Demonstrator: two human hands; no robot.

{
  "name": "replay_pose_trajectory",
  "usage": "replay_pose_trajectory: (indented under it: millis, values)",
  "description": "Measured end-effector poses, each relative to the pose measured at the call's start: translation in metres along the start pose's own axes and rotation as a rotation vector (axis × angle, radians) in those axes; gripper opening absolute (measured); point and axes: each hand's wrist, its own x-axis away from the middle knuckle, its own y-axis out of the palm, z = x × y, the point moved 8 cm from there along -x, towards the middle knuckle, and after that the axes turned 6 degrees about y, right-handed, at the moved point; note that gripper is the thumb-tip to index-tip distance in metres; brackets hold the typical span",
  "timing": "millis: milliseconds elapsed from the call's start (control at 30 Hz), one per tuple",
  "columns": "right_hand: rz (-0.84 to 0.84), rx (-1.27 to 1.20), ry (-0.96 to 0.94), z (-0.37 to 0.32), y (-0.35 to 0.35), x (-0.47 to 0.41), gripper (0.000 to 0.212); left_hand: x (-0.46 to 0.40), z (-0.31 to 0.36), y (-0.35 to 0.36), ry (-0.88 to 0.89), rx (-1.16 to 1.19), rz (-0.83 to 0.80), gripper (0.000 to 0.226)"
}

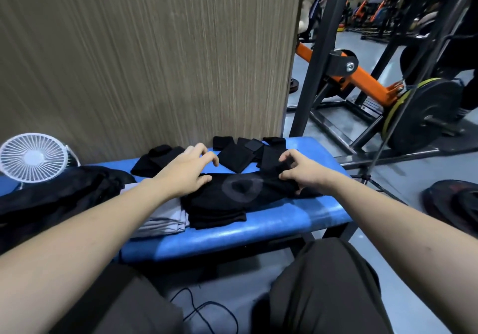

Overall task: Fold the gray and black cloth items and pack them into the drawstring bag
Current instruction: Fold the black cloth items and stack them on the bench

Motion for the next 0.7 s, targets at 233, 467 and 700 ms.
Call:
replay_pose_trajectory:
  millis: [233,467,700]
  values:
    - [0.076,0.383,-0.091,-0.026,0.000,0.011,0.027,0.022,0.019,0.005,0.127,-0.109,-0.216,0.016]
    - [0.154,0.297,-0.120,-0.062,0.009,0.016,0.015,0.029,0.008,0.006,-0.025,-0.257,-0.181,0.058]
    - [-0.068,-0.041,-0.126,-0.116,0.071,0.020,0.014,0.030,0.001,0.013,-0.046,-0.095,-0.233,0.047]
